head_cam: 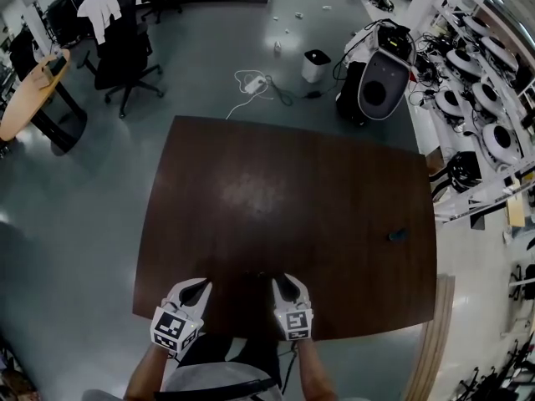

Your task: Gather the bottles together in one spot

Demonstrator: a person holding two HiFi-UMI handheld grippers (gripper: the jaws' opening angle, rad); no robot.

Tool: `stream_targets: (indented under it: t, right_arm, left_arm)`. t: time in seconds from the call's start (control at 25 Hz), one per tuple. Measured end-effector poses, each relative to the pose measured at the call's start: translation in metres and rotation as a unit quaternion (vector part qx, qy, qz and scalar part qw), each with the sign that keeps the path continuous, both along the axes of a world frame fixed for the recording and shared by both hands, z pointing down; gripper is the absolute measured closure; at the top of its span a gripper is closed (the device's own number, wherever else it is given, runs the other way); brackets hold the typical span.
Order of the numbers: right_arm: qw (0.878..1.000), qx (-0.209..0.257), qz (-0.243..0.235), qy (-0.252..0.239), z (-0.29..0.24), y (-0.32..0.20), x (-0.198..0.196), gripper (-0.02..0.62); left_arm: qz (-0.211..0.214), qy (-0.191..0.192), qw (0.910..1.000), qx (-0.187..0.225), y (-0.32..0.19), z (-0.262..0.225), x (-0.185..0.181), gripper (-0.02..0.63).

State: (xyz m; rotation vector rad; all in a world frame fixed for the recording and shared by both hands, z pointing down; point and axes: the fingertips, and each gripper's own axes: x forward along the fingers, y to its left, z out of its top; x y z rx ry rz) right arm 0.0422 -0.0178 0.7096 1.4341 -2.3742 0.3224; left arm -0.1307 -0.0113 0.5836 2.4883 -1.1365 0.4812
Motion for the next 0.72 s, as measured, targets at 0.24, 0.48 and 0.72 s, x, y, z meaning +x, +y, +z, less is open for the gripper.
stream_targets:
  t: [0.24,0.48,0.72]
  right_arm:
    - [1.000,-0.002,-0.007,0.015,0.009,0.001,-0.001,0.502]
    - [1.000,0.004,-0.003,0.013,0.011,0.002,0.000,0.502]
    - [1.000,0.007,0.002,0.008,0.012,-0.001,-0.002,0.502]
  left_arm:
    - [-0.001,-0.001,1.0000,-0.001,0.000,0.001,0.000,0.604]
    - [-0.001,-0.003,1.0000,-0.002,0.003,0.003,-0.004,0.604]
    - [-0.002,-0.001,1.0000,-0.002,0.002,0.005,-0.006,0.604]
